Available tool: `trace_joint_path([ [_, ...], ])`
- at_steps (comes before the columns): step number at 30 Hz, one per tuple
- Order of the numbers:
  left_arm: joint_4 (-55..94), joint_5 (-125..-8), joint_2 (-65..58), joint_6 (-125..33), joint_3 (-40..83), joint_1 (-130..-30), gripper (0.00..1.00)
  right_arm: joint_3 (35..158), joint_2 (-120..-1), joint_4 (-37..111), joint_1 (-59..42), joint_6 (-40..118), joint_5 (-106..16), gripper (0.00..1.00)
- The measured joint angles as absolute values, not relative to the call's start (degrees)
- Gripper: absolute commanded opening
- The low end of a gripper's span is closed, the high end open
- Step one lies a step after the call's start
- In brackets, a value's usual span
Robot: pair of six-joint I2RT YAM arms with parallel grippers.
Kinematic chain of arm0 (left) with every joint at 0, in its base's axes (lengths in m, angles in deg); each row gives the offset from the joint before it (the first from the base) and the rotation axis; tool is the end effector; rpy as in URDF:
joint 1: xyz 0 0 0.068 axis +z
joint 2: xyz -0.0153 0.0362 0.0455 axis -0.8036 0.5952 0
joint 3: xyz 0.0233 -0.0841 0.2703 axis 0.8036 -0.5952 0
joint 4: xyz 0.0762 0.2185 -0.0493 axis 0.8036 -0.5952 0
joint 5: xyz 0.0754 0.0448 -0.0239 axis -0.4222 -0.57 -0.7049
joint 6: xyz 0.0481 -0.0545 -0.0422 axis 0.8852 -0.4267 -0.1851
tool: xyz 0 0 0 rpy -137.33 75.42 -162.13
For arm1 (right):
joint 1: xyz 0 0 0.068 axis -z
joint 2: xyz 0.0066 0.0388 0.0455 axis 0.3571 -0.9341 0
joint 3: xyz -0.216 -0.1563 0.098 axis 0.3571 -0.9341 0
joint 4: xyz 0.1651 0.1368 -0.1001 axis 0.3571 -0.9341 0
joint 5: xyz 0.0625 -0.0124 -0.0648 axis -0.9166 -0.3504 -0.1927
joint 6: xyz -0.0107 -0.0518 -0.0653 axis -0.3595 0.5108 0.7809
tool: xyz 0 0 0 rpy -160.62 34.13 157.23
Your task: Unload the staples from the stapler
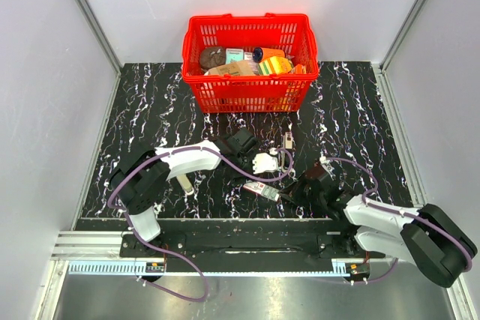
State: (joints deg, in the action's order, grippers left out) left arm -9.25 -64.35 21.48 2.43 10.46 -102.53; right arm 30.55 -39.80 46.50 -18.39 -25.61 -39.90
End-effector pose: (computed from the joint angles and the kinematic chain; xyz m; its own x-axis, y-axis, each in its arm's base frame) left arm 0.2108 -0.2636 0.1609 -0.0061 0.9015 -0.4326 0.9915 0.0616 0.1144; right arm 0.1367 0.1162 0.1241 -0.7882 0.5793 -0.2076 0.2789 0.6370 0.7186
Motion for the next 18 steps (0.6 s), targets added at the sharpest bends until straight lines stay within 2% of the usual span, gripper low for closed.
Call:
trace_joint_path([
  [18,-9.2,-64.3,21.5,2.5,10.5,-102.6,0.62,35.6,-49.5,50.5,-18.4,-22.7,-41.0,0.15],
])
